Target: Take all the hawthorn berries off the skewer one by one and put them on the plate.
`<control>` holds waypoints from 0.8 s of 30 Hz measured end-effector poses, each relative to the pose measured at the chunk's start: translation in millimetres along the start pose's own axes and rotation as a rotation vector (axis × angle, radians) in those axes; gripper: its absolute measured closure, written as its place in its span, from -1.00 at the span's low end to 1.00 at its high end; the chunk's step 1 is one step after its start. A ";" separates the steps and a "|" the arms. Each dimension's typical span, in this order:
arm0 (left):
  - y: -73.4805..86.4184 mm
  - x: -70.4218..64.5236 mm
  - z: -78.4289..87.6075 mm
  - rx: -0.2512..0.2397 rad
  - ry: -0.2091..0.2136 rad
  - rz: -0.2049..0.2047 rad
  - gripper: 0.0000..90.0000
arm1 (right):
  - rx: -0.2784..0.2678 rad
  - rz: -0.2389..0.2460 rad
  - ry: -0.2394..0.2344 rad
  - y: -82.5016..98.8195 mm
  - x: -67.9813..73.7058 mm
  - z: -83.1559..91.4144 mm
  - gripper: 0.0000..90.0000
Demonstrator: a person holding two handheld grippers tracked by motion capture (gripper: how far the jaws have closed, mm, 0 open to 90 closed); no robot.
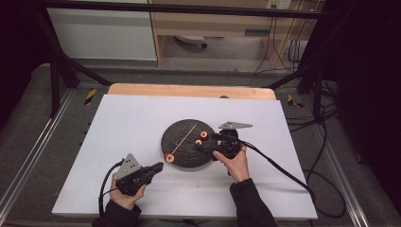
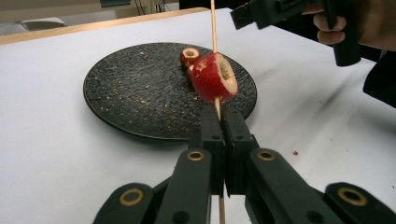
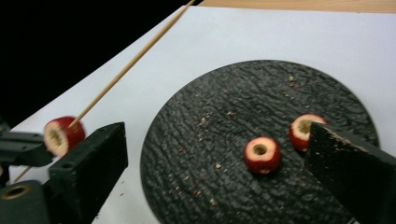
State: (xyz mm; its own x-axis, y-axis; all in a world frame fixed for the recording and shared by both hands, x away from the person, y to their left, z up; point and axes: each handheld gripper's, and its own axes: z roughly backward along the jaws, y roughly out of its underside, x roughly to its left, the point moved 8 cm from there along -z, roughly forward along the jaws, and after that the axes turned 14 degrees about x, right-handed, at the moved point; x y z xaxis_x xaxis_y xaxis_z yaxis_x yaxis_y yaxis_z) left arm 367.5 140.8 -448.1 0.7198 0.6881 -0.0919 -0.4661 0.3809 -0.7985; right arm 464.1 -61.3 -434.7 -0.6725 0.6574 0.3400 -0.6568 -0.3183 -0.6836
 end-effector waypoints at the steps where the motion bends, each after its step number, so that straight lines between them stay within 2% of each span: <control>1: 0.1 -0.2 -0.3 0.000 0.000 0.001 0.96 | 0.000 0.005 -0.004 2.1 2.7 0.4 -0.88; 9: 0.1 -1.1 -1.8 0.005 -0.003 -0.004 0.96 | -0.002 0.033 -0.051 16.1 24.7 -2.5 -0.90; 13: -0.5 -2.2 -2.4 0.002 -0.003 -0.005 0.96 | -0.006 0.016 -0.077 20.1 32.6 -6.2 -0.91; 17: -0.6 -2.7 -3.1 0.005 -0.003 -0.007 0.96 | 0.001 0.028 -0.091 20.3 42.6 -10.6 -0.92; 24: -1.3 -5.5 -4.7 0.003 -0.004 -0.010 0.96 | -0.014 0.041 -0.146 13.7 63.8 -18.8 -0.86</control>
State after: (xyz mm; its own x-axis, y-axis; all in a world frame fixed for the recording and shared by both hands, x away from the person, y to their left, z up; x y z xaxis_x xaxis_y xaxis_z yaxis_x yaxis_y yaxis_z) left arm 366.6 133.6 -449.4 0.7225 0.6865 -0.0818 -0.4604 0.3894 -0.7977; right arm 418.7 -10.9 -434.5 -0.7417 0.5374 0.4014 -0.6237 -0.3324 -0.7074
